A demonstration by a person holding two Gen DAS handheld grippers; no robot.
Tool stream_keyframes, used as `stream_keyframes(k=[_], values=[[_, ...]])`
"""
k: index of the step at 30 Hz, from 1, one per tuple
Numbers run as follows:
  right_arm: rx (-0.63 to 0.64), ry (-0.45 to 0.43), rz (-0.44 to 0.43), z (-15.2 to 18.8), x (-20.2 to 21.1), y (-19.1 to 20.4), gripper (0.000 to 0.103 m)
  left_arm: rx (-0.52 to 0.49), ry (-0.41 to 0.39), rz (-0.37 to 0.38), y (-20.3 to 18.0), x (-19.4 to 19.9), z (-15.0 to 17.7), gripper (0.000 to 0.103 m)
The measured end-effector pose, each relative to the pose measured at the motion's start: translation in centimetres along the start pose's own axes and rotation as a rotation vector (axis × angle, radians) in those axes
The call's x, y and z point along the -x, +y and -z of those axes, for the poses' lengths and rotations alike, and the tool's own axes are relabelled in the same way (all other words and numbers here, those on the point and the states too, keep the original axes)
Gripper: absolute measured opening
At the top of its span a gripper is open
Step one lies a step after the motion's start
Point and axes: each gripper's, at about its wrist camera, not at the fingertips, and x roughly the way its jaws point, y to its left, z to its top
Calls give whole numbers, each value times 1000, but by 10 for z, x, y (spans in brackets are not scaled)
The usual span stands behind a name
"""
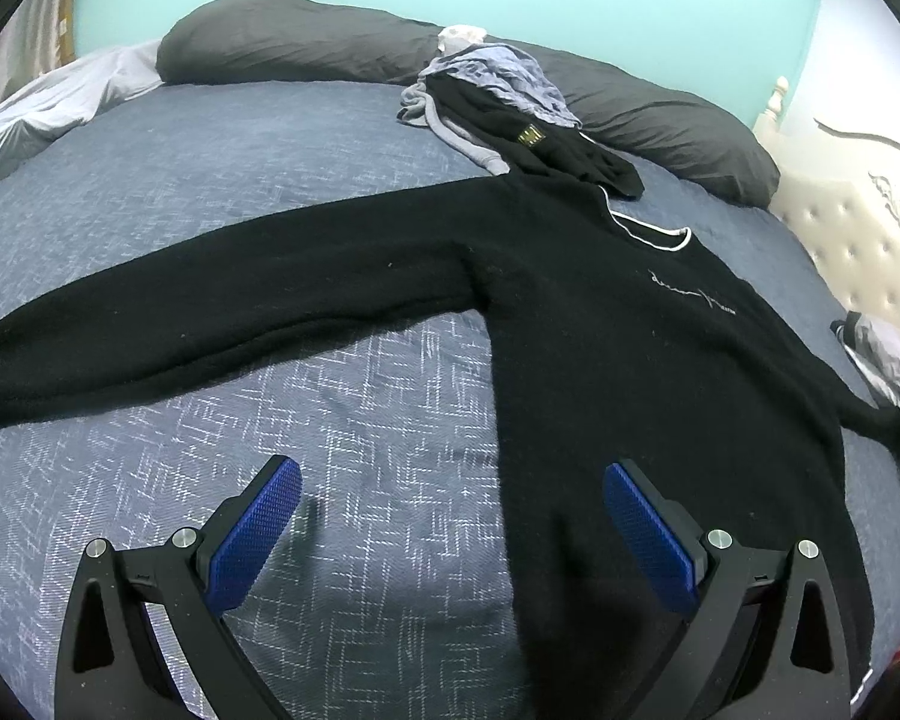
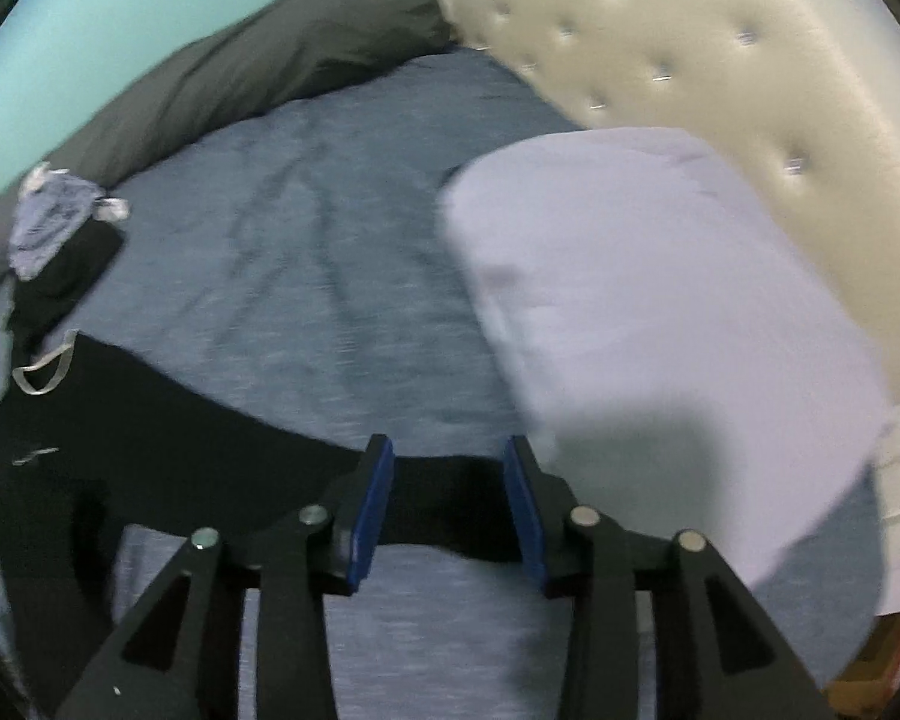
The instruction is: Fold clothes
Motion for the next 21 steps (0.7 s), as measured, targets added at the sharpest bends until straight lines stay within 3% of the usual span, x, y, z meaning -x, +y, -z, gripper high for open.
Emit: stream_keyframes(k=[5,10,21], values=[[26,-4,-113,-1,-12,37,42,-6,-2,-5,1,-1,-1,103],[126,2,-213,-14,-44,105,42,-20,-2,-12,3,-3,-3,103],[279,12,-261,-63,-120,194,50,-56,-5,-11,2,-10,-8,103]])
